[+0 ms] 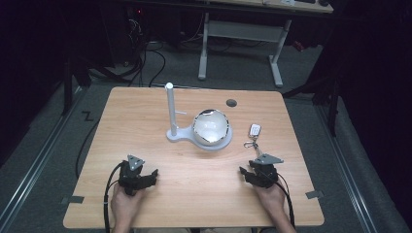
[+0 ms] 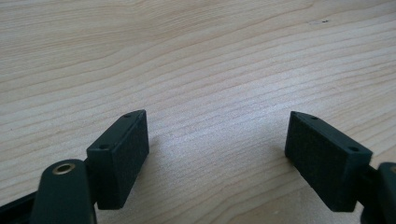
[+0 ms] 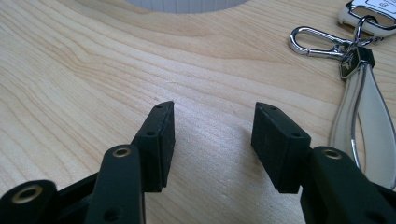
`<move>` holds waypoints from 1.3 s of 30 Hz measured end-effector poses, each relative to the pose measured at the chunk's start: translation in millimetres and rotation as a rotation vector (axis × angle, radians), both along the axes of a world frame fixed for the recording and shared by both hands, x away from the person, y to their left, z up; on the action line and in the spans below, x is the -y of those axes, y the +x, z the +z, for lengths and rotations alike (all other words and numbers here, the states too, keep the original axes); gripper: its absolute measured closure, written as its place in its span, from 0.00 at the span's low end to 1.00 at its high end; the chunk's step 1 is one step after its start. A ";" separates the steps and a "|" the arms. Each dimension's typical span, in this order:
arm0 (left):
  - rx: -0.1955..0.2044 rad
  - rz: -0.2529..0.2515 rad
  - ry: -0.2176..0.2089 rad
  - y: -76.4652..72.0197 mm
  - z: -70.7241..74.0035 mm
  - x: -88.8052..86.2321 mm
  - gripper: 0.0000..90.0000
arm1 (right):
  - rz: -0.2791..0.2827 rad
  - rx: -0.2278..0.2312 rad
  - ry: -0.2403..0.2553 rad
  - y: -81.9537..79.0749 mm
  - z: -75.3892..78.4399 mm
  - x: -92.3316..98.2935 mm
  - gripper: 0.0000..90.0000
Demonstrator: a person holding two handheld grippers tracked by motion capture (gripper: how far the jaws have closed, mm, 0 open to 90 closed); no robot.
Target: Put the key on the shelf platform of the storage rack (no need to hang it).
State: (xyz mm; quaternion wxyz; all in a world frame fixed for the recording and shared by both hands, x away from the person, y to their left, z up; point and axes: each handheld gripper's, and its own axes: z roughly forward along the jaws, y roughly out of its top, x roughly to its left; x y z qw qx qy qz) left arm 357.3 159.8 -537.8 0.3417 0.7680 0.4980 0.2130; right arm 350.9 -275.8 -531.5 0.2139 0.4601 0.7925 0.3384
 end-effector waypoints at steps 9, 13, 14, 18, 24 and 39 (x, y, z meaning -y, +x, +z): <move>0.000 0.000 0.000 0.0 0.0 -0.1 0.24 | -0.002 0.000 -0.001 0.0 0.0 -0.1 0.55; 0.000 0.000 -0.001 0.0 0.0 -0.1 0.25 | -0.002 0.000 -0.001 0.0 0.0 0.0 0.55; 0.000 0.000 -0.002 0.0 0.0 -0.1 0.25 | -0.002 0.000 -0.001 0.0 0.0 0.0 0.55; 0.000 0.000 -0.001 0.0 0.0 -0.1 0.25 | -0.002 0.000 -0.001 0.0 0.0 -0.1 0.54; -0.001 0.000 -0.001 0.0 0.1 -0.2 0.25 | -0.002 0.000 0.000 0.0 0.0 0.0 0.55; 0.000 0.001 -0.005 0.1 0.0 -0.2 0.25 | -0.021 -0.006 0.004 -2.4 0.1 -1.4 0.52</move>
